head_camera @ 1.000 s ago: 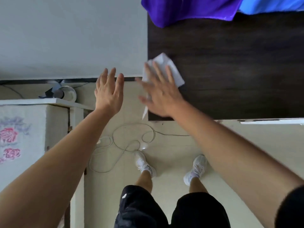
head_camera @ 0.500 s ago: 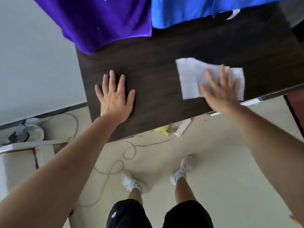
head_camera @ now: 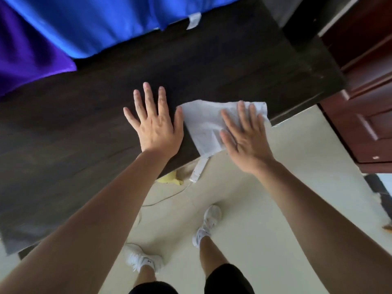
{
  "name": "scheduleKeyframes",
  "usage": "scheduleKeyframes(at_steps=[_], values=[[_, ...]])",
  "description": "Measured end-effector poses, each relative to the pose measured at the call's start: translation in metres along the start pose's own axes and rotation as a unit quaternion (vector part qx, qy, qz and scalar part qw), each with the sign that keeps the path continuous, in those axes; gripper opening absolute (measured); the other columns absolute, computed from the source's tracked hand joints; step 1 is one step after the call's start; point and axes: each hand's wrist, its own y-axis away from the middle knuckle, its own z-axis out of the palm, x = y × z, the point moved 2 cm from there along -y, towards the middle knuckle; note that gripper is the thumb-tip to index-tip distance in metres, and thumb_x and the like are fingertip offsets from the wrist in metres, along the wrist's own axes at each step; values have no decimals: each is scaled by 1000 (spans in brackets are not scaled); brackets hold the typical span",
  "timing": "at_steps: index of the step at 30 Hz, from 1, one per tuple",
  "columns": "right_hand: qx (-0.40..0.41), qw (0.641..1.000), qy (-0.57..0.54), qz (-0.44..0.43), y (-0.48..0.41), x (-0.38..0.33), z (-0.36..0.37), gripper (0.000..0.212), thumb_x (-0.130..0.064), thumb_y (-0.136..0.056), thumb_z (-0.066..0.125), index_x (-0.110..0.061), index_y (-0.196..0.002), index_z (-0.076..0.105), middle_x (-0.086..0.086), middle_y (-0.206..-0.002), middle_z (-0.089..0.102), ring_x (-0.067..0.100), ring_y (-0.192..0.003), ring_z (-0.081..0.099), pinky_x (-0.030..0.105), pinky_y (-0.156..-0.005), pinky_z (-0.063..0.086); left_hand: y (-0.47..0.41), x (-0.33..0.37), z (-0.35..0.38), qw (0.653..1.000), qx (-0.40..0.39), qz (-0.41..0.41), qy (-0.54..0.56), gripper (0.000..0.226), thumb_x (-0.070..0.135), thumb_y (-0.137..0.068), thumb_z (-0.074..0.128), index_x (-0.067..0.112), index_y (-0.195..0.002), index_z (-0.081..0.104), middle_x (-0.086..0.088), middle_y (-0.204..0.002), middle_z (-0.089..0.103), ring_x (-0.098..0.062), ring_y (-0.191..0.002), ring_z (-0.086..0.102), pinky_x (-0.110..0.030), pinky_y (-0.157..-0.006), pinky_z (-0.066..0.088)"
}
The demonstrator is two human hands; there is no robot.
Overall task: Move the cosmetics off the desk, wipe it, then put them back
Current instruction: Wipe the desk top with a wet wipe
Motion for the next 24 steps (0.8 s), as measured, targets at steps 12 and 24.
scheduleKeyframes(at_steps=[12, 24], values=[[16, 985, 33, 167, -145, 156, -53, 77, -75, -89, -1, -39, -157, -3, 12, -168, -11, 41, -153, -8, 63, -121, -1, -11, 34, 25, 997, 19, 24, -66, 64, 60, -97, 32, 27, -152, 30, -7, -164, 20, -30, -151, 13, -62, -119, 5], [-6, 998, 38, -53, -63, 92, -29, 72, -72, -97, 15, -39, -159, -2, 11, -168, -9, 39, -153, -10, 66, -118, 4, -11, 33, 20, 996, -10, 22, -82, 65, 60, -96, 31, 28, -153, 27, -6, -164, 18, -28, -151, 11, -63, -118, 5]])
